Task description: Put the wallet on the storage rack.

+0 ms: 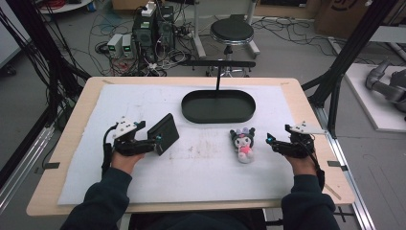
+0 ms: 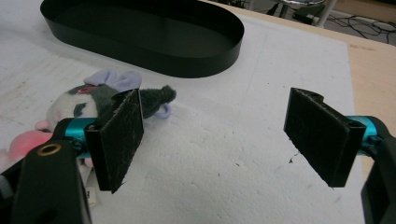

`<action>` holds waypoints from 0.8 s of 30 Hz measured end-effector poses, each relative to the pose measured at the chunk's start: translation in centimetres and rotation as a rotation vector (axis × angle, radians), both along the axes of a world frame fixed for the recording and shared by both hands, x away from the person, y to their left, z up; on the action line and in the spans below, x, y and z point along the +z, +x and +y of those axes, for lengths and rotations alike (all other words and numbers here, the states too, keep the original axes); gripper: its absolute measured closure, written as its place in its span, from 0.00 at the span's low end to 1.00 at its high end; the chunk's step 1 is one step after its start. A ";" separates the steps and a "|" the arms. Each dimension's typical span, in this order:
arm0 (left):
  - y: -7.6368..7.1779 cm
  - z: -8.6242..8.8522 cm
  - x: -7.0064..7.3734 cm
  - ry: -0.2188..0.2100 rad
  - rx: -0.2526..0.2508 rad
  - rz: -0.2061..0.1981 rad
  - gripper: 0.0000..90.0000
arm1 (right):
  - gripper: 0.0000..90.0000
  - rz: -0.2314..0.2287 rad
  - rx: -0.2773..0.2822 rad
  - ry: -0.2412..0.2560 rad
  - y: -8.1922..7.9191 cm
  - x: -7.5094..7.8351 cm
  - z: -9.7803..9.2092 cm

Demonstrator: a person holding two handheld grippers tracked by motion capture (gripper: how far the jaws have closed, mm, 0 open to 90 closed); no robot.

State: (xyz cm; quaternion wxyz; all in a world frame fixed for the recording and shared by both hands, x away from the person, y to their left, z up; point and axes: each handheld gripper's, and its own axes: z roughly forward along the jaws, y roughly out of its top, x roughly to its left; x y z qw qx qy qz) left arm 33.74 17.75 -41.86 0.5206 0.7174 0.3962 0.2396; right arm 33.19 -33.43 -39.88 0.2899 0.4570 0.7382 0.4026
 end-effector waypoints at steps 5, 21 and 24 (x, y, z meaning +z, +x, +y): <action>0.4 -0.7 -0.9 0.061 -0.008 0.060 0.39 | 0.23 0.000 -0.002 0.002 0.0 0.0 0.0; 0.0 0.0 0.5 0.040 -0.032 0.016 0.87 | 0.23 0.002 -0.005 0.008 0.0 0.0 -0.1; 0.3 -0.2 1.4 0.029 -0.042 -0.013 0.87 | 0.23 0.001 -0.007 0.014 0.1 0.0 -0.1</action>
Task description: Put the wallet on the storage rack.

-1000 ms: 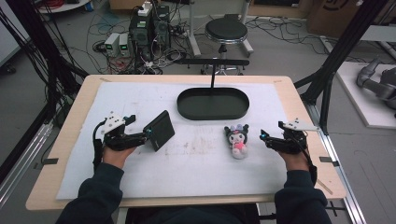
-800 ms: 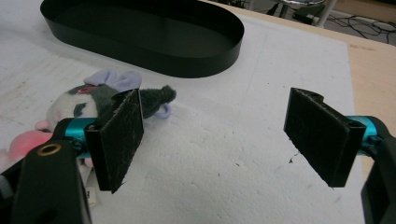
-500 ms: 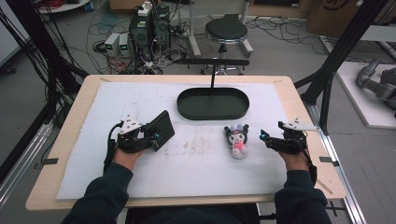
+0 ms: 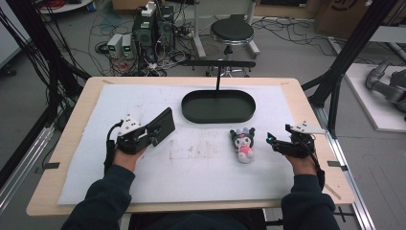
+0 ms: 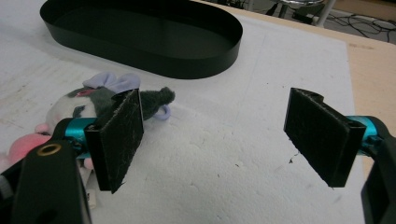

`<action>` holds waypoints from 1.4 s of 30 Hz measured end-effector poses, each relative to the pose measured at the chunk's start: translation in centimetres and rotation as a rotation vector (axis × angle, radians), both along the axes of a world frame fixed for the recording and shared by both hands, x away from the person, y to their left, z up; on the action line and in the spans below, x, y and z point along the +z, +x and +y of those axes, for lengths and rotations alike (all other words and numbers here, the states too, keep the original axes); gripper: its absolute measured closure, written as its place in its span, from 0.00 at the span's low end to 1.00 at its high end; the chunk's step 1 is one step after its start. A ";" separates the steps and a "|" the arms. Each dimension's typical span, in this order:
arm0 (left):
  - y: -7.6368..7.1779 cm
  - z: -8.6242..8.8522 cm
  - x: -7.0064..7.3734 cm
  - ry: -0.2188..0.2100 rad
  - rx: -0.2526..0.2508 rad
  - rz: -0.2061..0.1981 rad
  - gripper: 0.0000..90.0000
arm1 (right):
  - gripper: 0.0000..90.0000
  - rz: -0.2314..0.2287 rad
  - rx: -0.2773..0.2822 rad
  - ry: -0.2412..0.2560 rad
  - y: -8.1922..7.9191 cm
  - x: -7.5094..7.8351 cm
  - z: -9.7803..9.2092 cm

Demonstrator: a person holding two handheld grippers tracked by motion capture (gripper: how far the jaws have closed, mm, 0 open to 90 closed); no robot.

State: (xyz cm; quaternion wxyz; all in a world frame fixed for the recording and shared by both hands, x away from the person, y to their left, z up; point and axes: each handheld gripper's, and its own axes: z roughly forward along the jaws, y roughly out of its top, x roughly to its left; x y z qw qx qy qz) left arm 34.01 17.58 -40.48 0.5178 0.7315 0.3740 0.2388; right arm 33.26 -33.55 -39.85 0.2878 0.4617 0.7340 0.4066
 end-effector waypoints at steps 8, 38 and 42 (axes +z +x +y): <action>2.8 -1.7 2.0 -0.052 -0.115 -0.027 0.87 | 0.23 0.000 -0.001 0.014 0.2 0.1 -0.1; 14.4 -12.0 2.9 0.025 -0.208 0.028 0.87 | 0.23 -0.008 0.008 0.057 0.5 0.2 -0.7; 15.5 -13.6 2.0 -0.010 -0.216 0.050 0.87 | 0.23 -0.009 0.010 0.059 0.5 0.2 -0.7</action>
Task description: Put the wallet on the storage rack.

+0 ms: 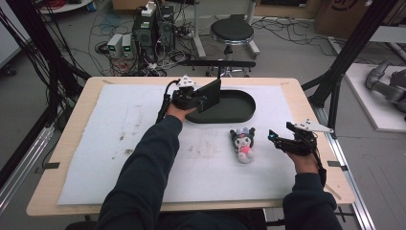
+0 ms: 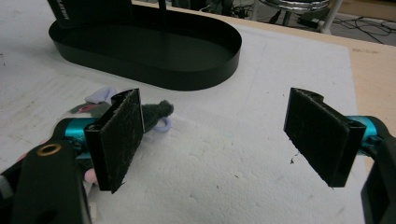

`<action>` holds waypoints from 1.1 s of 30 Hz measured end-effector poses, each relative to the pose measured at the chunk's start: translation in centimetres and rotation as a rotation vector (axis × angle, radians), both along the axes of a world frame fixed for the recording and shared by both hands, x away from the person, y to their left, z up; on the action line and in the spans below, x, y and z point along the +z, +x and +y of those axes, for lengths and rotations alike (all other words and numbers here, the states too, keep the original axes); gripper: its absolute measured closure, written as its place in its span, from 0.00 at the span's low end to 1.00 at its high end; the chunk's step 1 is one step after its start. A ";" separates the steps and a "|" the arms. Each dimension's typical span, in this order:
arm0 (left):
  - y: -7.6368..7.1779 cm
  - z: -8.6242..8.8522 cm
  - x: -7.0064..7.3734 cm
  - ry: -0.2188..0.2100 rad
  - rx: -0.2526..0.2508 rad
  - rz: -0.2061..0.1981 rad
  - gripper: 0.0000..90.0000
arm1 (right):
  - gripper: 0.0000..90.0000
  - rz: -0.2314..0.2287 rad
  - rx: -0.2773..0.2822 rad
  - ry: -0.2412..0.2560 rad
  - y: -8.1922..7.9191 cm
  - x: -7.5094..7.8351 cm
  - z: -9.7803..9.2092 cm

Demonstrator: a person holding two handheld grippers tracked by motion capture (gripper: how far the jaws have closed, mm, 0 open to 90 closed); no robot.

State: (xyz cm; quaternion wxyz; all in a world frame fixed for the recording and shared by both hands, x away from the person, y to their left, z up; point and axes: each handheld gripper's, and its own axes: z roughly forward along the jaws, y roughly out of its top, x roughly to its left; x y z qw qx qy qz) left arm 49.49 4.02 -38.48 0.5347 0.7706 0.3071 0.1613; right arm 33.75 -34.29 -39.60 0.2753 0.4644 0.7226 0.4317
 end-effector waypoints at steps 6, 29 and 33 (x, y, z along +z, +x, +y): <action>0.9 -1.2 -1.0 -0.052 0.027 0.035 0.87 | 0.23 -0.001 -0.002 0.006 0.0 0.0 0.0; 1.7 -4.0 -3.7 0.003 0.076 0.127 0.67 | 0.23 -0.003 -0.006 0.011 -0.1 0.0 -0.5; 1.9 -3.7 -3.9 0.026 0.094 0.155 0.58 | 0.23 -0.002 -0.001 0.009 -0.2 0.0 -0.4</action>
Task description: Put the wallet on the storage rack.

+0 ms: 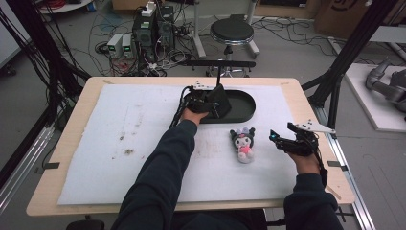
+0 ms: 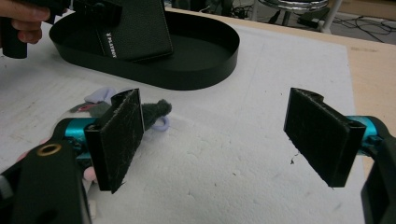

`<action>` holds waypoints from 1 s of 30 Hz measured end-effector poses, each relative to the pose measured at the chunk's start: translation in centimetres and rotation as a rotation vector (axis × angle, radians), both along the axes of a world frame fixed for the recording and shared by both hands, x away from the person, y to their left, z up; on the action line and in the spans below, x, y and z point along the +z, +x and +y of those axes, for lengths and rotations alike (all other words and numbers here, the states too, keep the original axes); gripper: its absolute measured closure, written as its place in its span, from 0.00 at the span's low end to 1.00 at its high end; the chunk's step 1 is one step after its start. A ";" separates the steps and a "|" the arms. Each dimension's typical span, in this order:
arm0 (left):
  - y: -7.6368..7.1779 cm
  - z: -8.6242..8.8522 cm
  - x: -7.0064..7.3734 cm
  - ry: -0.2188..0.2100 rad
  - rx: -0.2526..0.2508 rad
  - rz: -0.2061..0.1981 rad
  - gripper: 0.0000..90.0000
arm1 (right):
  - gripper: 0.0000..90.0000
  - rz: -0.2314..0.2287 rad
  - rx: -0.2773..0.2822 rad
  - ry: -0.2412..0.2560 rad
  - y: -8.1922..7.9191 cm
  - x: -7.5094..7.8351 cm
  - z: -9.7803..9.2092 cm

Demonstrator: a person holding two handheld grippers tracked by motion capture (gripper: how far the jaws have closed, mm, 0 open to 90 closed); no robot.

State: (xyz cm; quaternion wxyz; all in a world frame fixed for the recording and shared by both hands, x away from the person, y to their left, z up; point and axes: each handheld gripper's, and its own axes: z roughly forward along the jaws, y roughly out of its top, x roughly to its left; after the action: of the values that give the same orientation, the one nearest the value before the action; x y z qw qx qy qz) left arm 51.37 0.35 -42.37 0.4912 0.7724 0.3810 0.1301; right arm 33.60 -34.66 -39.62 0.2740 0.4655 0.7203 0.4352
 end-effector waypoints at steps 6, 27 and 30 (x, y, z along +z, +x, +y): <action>-0.3 0.3 -0.2 0.068 0.031 0.015 0.49 | 0.23 0.002 -0.003 0.003 0.0 0.0 0.0; -4.7 6.5 2.9 -0.090 0.079 -0.071 0.42 | 0.23 -0.003 0.013 -0.012 -0.1 0.0 0.3; -6.3 8.1 3.3 -0.137 0.073 -0.110 0.35 | 0.23 -0.002 0.020 -0.019 -0.1 0.0 0.5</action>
State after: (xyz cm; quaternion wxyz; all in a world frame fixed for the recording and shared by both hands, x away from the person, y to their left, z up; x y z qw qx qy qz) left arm 45.03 8.42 -39.09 0.5578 0.7143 0.3895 0.1640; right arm 33.54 -34.17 -39.62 0.2751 0.4551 0.7288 0.4314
